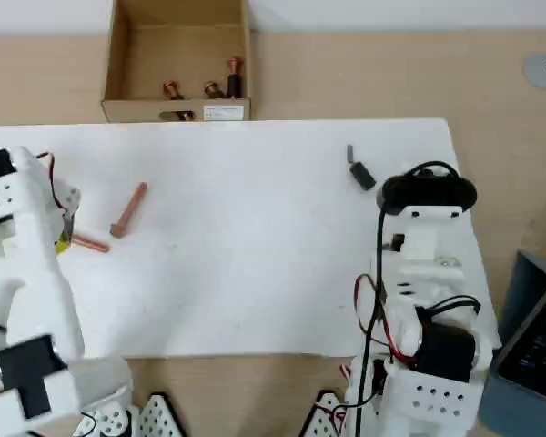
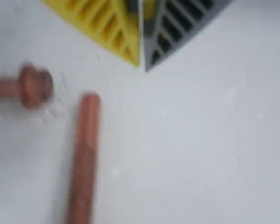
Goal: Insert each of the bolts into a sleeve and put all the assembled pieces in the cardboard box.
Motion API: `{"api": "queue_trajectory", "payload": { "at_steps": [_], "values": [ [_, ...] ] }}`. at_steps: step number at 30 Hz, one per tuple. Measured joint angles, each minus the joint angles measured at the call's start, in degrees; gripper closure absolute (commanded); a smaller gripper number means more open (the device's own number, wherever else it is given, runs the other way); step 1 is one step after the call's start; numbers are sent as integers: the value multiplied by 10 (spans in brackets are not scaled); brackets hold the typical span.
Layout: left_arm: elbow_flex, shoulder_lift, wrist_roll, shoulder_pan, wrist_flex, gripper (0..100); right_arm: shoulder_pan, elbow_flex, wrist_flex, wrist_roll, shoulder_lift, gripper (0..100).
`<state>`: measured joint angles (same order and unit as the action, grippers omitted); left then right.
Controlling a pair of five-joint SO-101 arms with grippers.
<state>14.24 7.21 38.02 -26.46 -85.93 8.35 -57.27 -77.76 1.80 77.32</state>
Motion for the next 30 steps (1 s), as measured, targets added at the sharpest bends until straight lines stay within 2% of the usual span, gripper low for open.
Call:
{"api": "queue_trajectory", "payload": {
  "at_steps": [6, 14, 19, 30],
  "values": [
    [-25, -74, 0, -34, 1, 997, 0, 0, 0, 0, 0, 989],
    [-33, -97, -36, -53, 22, 864, -13, 0, 0, 0, 0, 989],
    [-33, -101, -38, -54, 28, 864, -13, 0, 0, 0, 0, 989],
    [-6, -101, -52, -54, 130, 861, -13, 0, 0, 0, 0, 989]
  ]
}}
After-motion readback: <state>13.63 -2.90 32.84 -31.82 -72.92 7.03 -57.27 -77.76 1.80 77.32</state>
